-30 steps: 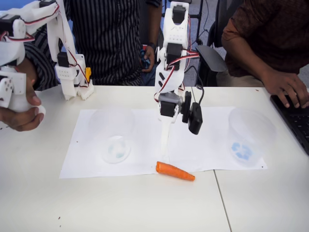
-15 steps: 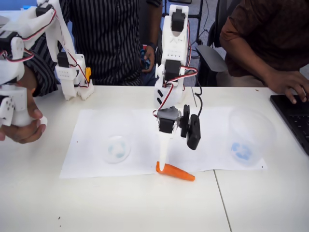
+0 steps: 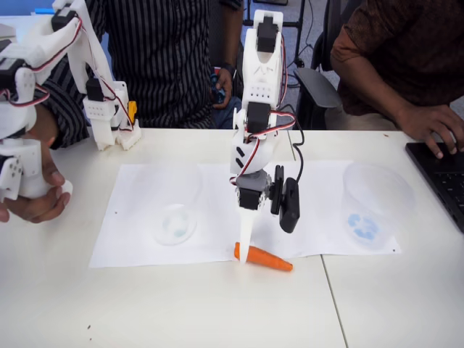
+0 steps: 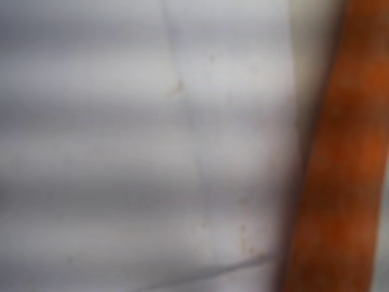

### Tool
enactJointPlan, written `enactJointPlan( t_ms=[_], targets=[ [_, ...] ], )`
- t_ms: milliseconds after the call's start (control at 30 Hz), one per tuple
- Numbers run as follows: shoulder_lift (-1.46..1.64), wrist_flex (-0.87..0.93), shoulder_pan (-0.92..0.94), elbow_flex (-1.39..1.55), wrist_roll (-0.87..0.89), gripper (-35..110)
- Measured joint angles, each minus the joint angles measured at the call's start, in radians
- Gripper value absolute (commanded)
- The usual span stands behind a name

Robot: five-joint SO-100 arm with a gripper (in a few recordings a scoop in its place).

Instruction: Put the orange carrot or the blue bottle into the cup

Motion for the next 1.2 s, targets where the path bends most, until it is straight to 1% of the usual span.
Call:
enactJointPlan(
  t_ms=[300,1100,1200],
  targets=[
    [-0.064,0.003,0.000,-0.077,0.006,42],
    [-0.107,-0.003,0.000,-0.094,0.006,42],
    [-0.107,-0.003,0.000,-0.094,0.006,39]
  ],
)
